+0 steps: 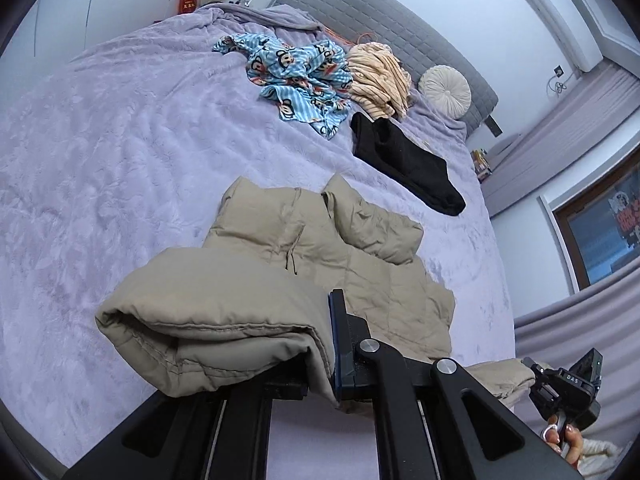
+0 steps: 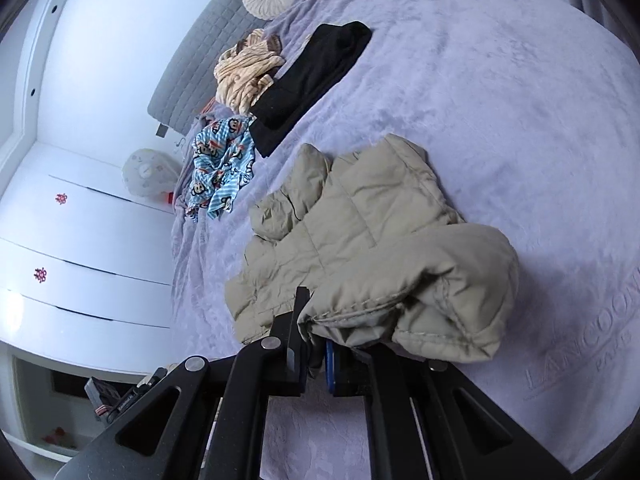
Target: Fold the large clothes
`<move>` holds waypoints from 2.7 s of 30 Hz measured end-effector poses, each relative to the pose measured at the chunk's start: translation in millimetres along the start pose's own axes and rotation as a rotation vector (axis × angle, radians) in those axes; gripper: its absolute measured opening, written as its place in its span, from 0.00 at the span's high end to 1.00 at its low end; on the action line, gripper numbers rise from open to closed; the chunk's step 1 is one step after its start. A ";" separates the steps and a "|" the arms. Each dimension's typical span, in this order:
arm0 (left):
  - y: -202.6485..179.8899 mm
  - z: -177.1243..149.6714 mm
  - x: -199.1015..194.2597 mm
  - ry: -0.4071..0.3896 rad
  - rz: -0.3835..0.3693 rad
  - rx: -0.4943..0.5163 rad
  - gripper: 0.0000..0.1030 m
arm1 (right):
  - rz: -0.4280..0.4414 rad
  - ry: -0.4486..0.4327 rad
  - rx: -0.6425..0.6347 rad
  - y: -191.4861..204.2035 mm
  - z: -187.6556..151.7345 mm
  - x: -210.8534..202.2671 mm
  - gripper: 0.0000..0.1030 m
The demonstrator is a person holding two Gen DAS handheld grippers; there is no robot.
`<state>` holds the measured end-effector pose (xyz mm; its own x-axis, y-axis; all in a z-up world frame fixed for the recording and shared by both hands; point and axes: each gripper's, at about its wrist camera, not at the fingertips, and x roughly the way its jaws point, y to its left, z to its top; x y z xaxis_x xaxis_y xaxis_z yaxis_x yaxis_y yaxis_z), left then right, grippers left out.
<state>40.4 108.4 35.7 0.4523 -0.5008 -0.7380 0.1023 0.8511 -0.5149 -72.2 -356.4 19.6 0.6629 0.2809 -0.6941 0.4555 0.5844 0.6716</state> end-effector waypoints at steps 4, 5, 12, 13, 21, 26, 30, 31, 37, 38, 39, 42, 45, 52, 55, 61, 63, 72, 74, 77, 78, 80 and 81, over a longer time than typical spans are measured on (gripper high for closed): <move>-4.6 21.1 22.7 -0.012 0.024 -0.005 0.91 | -0.003 0.038 -0.039 6.8 33.0 20.2 0.93; -5.0 26.3 28.2 -0.010 0.025 -0.003 0.91 | -0.007 0.046 -0.048 8.7 40.6 26.7 0.93; -1.4 71.0 78.4 0.037 0.045 0.025 0.91 | -0.040 0.022 -0.096 25.8 77.1 63.2 0.93; -1.3 76.3 84.3 0.041 0.046 0.029 0.91 | -0.042 0.021 -0.105 28.1 81.7 68.4 0.93; 2.5 118.9 156.2 0.093 0.083 0.078 0.91 | -0.090 0.024 -0.137 40.4 125.9 124.0 0.93; 17.0 123.8 222.2 0.150 0.168 0.107 0.91 | -0.144 0.064 -0.120 23.2 151.4 178.9 0.93; 34.4 111.7 274.7 0.224 0.263 0.119 0.91 | -0.181 0.099 -0.091 -3.1 158.6 230.5 0.93; 36.4 109.9 282.1 0.226 0.270 0.122 0.91 | -0.192 0.106 -0.083 -8.5 158.8 240.3 0.93; 36.7 110.4 302.2 0.227 0.303 0.118 0.91 | -0.203 0.119 -0.039 -35.3 157.7 277.6 0.93; 36.2 111.7 298.7 0.225 0.306 0.107 0.91 | -0.199 0.120 -0.030 -36.6 158.4 278.7 0.93; 34.5 113.2 293.3 0.218 0.309 0.107 0.89 | -0.193 0.123 -0.019 -37.2 159.4 278.1 0.92; 24.0 115.2 265.1 0.168 0.311 0.162 0.49 | -0.169 0.135 -0.010 -30.9 161.1 266.2 0.86; 9.9 114.2 230.9 0.035 0.375 0.243 0.06 | -0.147 0.129 -0.053 -17.2 160.5 247.1 0.61; -15.4 100.3 236.8 0.149 0.187 0.301 0.40 | -0.060 0.170 -0.220 24.5 126.5 221.0 0.78; -34.9 80.7 263.4 0.169 0.158 0.360 0.40 | -0.073 0.247 -0.332 42.0 102.6 251.6 0.83; -40.3 67.9 330.0 0.155 0.245 0.360 0.40 | -0.142 0.252 -0.393 37.4 94.2 318.8 0.89; -37.3 74.4 339.6 0.154 0.253 0.362 0.40 | -0.147 0.252 -0.372 30.5 100.6 330.4 0.96; 29.4 119.6 293.2 0.039 0.456 0.329 0.40 | -0.288 0.166 -0.425 5.9 145.9 289.2 1.00; 64.3 128.9 291.3 0.050 0.465 0.217 0.40 | -0.361 0.126 -0.389 -21.5 162.6 273.3 1.00; 88.4 130.0 304.0 0.047 0.476 0.160 0.40 | -0.344 0.109 -0.266 -59.2 177.0 269.0 1.00; 90.2 129.1 310.9 0.045 0.478 0.163 0.40 | -0.343 0.102 -0.253 -65.3 178.6 272.6 1.00; 87.9 127.1 322.5 0.040 0.485 0.175 0.40 | -0.357 0.093 -0.272 -70.5 177.8 285.2 1.00; 87.8 127.3 328.1 0.035 0.485 0.181 0.40 | -0.368 0.086 -0.288 -70.4 177.4 290.1 1.00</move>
<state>310.5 38.9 -196.1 0.4562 -0.0442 -0.8888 0.0412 0.9987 -0.0285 193.4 -451.1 -183.0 0.4311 0.0701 -0.8996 0.4594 0.8410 0.2858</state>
